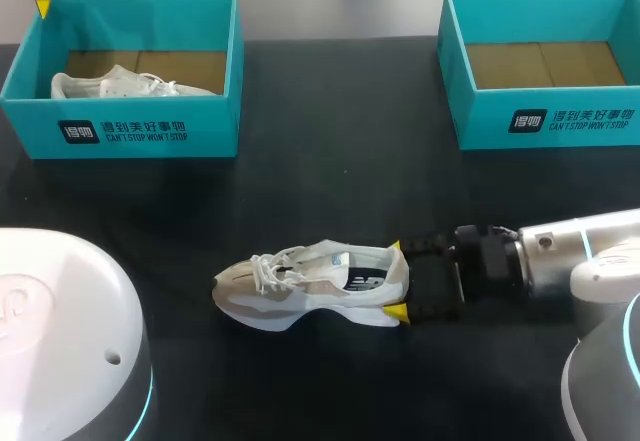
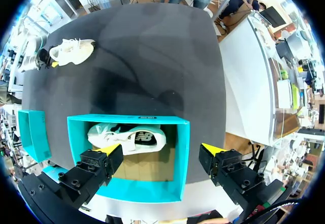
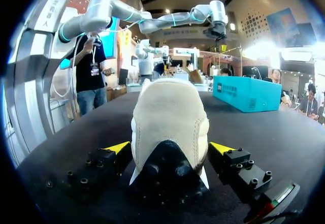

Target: Take the shoe out of the shoebox, open the shoe tongue, remove and reinsert the insole, then place the shoe into the shoebox

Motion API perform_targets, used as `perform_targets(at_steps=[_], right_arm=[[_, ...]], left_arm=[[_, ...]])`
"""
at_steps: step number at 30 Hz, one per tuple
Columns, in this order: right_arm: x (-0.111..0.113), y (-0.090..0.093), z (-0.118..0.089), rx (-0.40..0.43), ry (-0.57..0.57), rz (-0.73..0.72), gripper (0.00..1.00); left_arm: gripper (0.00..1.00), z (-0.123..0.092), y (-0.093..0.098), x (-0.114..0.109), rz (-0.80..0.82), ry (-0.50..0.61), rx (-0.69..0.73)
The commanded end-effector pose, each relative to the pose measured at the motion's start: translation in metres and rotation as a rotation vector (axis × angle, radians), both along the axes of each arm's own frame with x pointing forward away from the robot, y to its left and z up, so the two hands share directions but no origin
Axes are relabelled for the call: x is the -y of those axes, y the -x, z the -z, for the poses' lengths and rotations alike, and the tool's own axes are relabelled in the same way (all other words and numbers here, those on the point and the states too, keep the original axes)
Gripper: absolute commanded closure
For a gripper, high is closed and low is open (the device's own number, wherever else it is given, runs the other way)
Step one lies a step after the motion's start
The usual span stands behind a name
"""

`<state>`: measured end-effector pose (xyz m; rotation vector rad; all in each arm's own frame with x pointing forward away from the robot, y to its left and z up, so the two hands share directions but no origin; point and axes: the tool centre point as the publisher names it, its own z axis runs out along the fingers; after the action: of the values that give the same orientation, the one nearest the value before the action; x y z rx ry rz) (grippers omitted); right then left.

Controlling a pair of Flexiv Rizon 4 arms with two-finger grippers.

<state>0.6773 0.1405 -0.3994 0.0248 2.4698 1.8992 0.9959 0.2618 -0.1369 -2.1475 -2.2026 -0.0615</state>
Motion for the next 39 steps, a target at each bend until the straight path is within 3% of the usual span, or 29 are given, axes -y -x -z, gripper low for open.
perform_targets(at_steps=[1, 39], right_arm=[[0.002, 0.001, -0.001, 0.011, 0.002, 0.005, 0.0], [-0.023, -0.001, 0.009, 0.033, 0.057, -0.027, 0.0]], left_arm=[[0.0, -0.001, 0.0, 0.0, 0.001, -0.002, 0.0], [0.0, -0.001, 0.0, 0.0, 0.001, -0.002, 0.0]])
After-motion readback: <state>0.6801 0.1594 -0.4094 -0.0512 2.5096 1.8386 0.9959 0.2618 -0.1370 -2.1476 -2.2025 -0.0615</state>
